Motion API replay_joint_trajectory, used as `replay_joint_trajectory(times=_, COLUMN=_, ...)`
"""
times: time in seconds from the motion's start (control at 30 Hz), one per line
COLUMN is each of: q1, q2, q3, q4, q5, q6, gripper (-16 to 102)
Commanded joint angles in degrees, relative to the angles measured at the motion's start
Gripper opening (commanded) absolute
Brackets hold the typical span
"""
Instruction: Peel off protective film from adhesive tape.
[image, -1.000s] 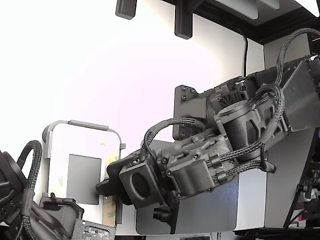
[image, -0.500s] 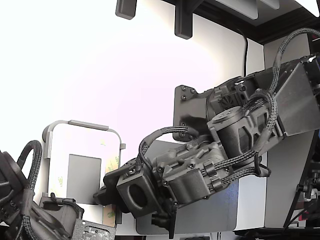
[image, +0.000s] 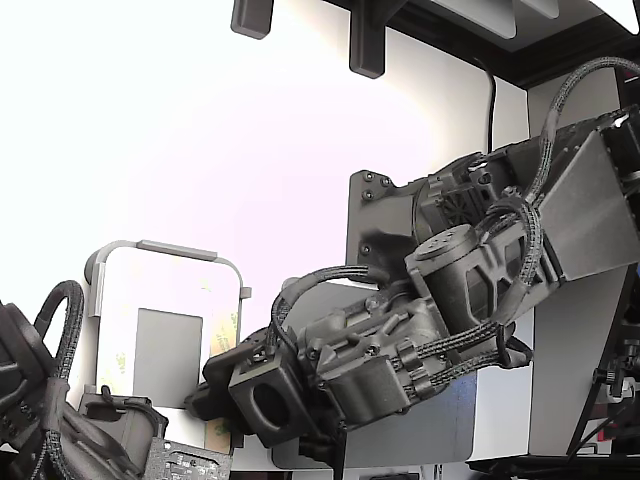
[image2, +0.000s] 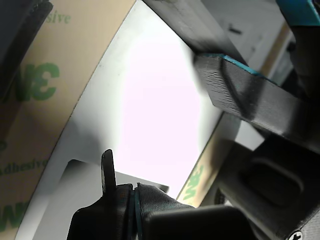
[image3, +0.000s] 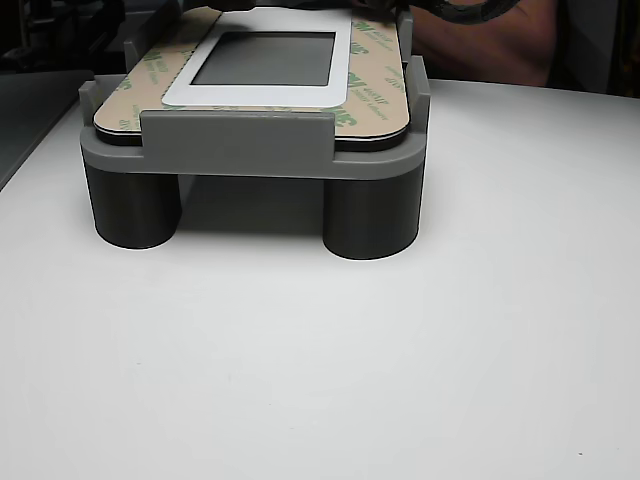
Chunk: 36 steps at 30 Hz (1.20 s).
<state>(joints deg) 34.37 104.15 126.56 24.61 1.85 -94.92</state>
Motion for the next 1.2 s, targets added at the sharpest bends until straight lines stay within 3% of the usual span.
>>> replay_joint_trajectory(times=0.0, q1=-0.35, q2=0.62, q3=-2.02, q4=-0.44, q5=-0.09, q6=-0.35, gripper=-10)
replay_joint_trajectory(times=1.17, q1=0.7, q2=-2.37, q3=-3.16, q4=-1.58, q5=-0.35, q6=-2.99, gripper=-10)
